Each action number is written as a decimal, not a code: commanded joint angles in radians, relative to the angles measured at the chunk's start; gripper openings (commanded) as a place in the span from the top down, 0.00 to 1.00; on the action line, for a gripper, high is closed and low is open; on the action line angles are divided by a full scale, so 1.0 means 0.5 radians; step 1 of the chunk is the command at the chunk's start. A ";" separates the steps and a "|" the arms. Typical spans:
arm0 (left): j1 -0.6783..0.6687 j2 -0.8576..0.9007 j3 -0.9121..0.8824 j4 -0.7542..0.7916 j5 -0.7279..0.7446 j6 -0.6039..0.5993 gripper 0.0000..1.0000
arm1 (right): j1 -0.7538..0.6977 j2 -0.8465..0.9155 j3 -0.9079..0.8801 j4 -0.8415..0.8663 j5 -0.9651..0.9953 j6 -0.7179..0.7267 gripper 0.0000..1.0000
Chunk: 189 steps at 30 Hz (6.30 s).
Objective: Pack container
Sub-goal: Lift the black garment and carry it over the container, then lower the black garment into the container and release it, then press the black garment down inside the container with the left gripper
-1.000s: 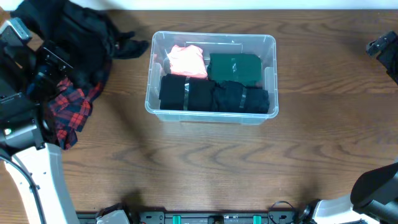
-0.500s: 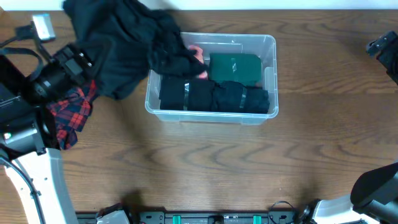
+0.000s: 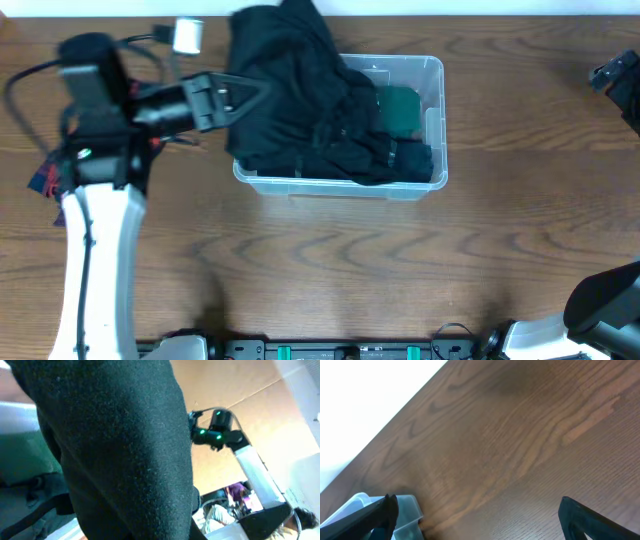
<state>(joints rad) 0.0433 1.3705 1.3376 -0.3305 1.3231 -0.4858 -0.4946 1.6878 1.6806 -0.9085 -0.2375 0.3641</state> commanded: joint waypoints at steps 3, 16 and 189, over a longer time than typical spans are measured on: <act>-0.259 0.140 0.078 0.105 -0.179 0.089 0.94 | -0.007 0.001 0.027 -0.004 -0.003 0.027 0.01; -0.549 0.317 0.078 0.508 -0.693 -0.163 0.94 | -0.007 0.001 0.027 -0.003 -0.003 0.027 0.01; -1.074 1.193 0.082 -0.526 -3.015 0.481 0.90 | -0.007 0.001 0.027 -0.004 -0.003 0.027 0.01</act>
<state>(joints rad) -0.4984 1.9057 1.3930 -0.5797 -0.1951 -0.2333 -0.4946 1.6882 1.6806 -0.9089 -0.2379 0.3641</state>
